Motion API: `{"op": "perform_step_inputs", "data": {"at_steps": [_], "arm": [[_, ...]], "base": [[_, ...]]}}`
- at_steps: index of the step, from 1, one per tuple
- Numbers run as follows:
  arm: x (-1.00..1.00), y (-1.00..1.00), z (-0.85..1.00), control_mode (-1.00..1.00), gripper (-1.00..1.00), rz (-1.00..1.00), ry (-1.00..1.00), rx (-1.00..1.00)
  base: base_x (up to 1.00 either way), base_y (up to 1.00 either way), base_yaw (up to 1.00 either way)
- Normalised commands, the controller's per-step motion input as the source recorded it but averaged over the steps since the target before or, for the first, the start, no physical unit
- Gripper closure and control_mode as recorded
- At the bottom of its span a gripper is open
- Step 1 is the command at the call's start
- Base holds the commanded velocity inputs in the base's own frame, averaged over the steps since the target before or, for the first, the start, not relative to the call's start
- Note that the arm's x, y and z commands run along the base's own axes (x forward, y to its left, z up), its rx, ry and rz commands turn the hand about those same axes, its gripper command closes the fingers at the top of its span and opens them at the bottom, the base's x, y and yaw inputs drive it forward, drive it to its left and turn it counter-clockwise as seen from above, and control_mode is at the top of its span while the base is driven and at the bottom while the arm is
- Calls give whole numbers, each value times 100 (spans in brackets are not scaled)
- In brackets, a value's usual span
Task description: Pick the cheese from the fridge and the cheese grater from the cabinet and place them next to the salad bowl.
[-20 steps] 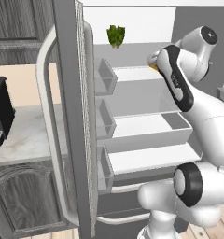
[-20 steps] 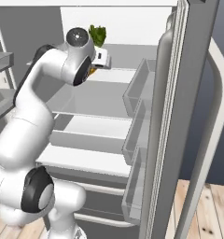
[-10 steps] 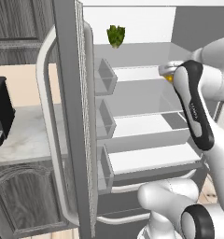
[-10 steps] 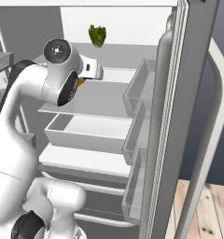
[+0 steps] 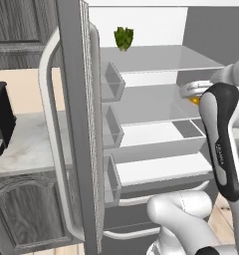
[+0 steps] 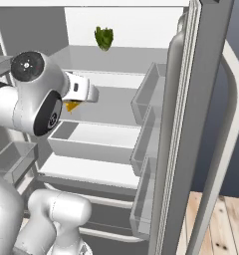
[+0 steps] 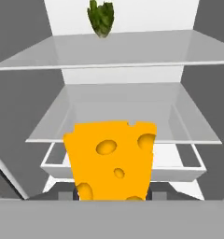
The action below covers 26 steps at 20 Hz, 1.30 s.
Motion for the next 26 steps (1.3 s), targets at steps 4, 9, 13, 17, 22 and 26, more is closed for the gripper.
{"op": "perform_step_inputs", "data": {"at_steps": [4, 9, 13, 17, 22, 26], "arm": [[-23, 34, 0, -100, 100, -6, 24, -17], [0, 11, 0, -100, 100, -1, 8, -5], [-4, 0, -16, -100, 100, 0, 0, 0], [-34, 0, -52, -100, 100, 0, 0, 2], [-37, 0, -48, -100, 100, 0, 0, 2], [-40, 0, -32, -100, 100, 0, 0, 2]], "base": [[0, 0, 0], [0, 0, 0], [0, 0, 0], [0, 0, 0], [0, 0, 0], [0, 0, 0]]}}
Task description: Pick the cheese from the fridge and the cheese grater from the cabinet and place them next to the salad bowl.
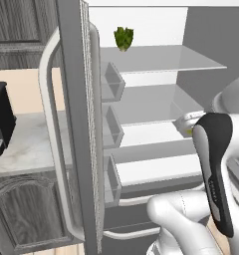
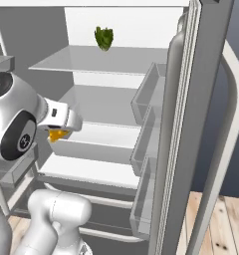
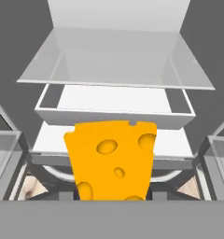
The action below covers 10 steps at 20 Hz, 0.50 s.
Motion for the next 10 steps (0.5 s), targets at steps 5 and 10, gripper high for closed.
{"op": "perform_step_inputs", "data": {"at_steps": [5, 10], "arm": [[-48, 0, -15, -100, 100, 0, 0, 1], [-42, 1, 0, -100, 100, 0, 0, 0]], "base": [[0, 0, 0], [0, 0, 0]]}}
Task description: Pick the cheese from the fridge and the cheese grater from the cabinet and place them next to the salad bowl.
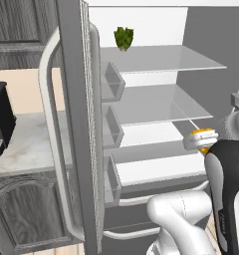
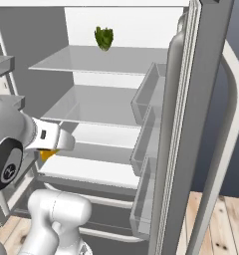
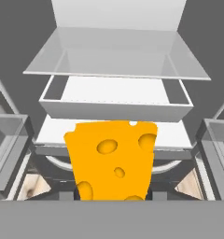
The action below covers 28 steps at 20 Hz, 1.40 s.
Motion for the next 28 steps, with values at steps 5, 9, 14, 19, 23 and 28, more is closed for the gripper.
{"op": "perform_step_inputs", "data": {"at_steps": [5, 9, 14, 19, 23, 28], "arm": [[0, 0, 0, -100, 100, 0, 0, 0], [0, 0, 0, -100, 100, 0, 0, 0], [-3, 0, 0, 100, 100, 0, 0, 0], [0, 0, 0, 100, 100, 0, 0, 0], [0, 0, 0, 100, 100, 0, 0, 0], [0, 0, 0, 100, 100, 0, 0, 0]], "base": [[0, 0, 0], [0, 0, 0], [-26, -1, -1], [-100, -21, -11], [-100, -13, -11], [-100, -5, -6]]}}
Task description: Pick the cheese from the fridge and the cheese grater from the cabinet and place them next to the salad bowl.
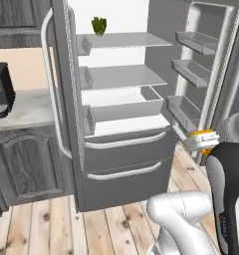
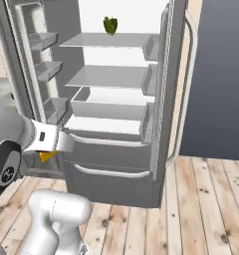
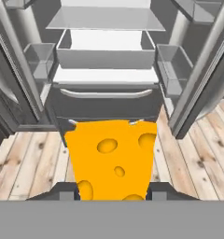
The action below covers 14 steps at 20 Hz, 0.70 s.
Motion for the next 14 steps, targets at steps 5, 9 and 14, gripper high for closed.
{"op": "perform_step_inputs", "data": {"at_steps": [5, 9, 14], "arm": [[0, 0, 0, 100, 100, 0, 0, 0], [0, 0, 0, 100, 100, 0, 0, 0], [0, 0, 0, 100, 100, 0, 0, 0]], "base": [[-100, -9, 23], [-86, -2, 70], [-16, -9, 99]]}}
